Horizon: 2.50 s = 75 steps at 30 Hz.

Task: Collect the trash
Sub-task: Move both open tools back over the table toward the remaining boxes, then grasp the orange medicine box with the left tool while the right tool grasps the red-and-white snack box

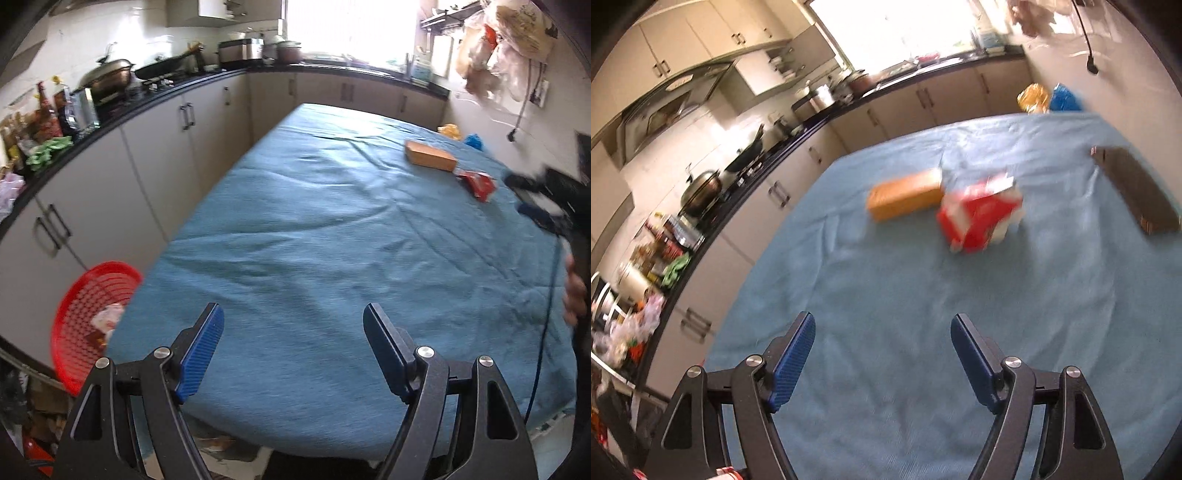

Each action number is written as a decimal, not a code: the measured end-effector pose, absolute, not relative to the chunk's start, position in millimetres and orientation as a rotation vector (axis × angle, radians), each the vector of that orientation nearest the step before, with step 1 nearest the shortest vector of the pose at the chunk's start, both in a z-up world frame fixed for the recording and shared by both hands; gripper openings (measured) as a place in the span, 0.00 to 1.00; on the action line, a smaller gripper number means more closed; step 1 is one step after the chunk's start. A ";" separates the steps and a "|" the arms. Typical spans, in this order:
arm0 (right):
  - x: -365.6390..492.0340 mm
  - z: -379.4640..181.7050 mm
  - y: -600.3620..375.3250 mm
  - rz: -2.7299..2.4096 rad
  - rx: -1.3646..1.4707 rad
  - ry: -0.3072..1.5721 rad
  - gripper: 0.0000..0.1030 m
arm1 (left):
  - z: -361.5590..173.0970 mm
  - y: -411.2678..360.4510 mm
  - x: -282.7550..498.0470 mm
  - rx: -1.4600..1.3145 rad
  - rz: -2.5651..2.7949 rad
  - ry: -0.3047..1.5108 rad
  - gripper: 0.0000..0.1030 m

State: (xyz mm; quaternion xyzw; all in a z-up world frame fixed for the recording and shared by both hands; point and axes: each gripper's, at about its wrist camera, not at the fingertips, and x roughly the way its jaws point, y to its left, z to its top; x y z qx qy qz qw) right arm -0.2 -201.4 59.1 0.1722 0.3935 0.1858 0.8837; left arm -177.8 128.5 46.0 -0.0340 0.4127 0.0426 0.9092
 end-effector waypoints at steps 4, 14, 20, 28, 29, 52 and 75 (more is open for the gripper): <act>51.2 71.8 -203.6 0.377 0.365 0.810 0.78 | 47.6 115.8 -172.6 -0.052 0.035 0.847 0.75; 199.7 50.4 -191.7 0.327 0.399 0.894 0.78 | 40.4 109.8 -151.6 0.025 -0.003 0.855 0.75; 241.9 32.5 -175.8 0.340 0.380 0.978 0.78 | 33.4 133.6 -142.1 -0.038 0.022 0.884 0.75; 166.8 31.4 -138.9 0.866 0.452 1.168 0.79 | 39.2 149.1 -136.0 -0.131 0.020 0.879 0.75; 151.6 35.3 -136.4 0.940 0.444 1.170 0.79 | 41.0 148.7 -136.0 -0.134 0.015 0.878 0.75; 124.3 21.4 -237.0 0.165 0.503 0.891 0.82 | 67.3 84.0 -43.3 -0.217 -0.077 0.938 0.80; 124.5 15.4 -245.6 0.201 0.436 0.854 0.54 | 15.0 -0.7 86.9 -0.001 -0.014 1.035 0.46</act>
